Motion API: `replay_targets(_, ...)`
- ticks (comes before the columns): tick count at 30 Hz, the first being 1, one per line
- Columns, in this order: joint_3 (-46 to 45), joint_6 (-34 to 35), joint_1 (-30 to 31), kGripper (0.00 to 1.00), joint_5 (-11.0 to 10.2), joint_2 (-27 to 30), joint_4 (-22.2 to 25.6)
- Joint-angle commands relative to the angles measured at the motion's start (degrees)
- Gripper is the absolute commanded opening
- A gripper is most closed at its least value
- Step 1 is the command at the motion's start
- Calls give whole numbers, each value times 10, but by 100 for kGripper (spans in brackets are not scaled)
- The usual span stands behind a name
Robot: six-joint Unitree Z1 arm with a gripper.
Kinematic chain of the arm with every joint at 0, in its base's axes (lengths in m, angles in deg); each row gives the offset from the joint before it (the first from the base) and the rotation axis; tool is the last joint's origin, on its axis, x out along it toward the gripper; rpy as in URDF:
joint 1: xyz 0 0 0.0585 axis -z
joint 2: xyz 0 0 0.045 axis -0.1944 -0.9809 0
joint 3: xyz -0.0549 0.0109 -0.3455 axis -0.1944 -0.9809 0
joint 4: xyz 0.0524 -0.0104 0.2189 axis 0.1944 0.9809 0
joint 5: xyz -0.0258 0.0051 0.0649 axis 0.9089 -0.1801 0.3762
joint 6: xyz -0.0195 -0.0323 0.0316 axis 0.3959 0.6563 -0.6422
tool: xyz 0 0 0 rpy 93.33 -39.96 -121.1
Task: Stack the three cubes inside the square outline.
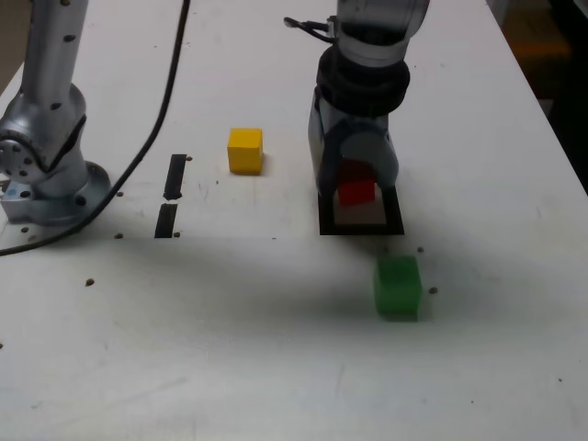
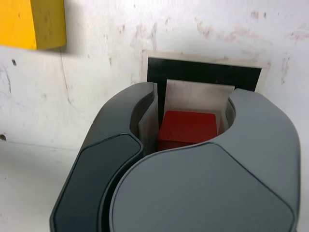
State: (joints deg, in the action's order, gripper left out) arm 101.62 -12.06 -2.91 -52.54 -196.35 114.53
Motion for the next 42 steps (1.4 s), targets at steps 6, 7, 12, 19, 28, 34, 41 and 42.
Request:
replay_targets(6,2,-2,-6,25,1,-20,-9)
replay_targets(7,2,-2,-7,25,2,-23,-10)
replay_targets(12,5,-2,-7,29,1,-31,-14)
replay_targets(19,7,-6,-7,76,-6,-30,-14)
replay_targets(28,0,-7,-7,100,-16,32,14)
replay_targets(34,-50,-7,-24,100,-48,189,98)
replay_targets(41,-229,-74,-123,100,-54,314,27)
replay_targets(42,-234,-82,-126,100,-54,312,23)
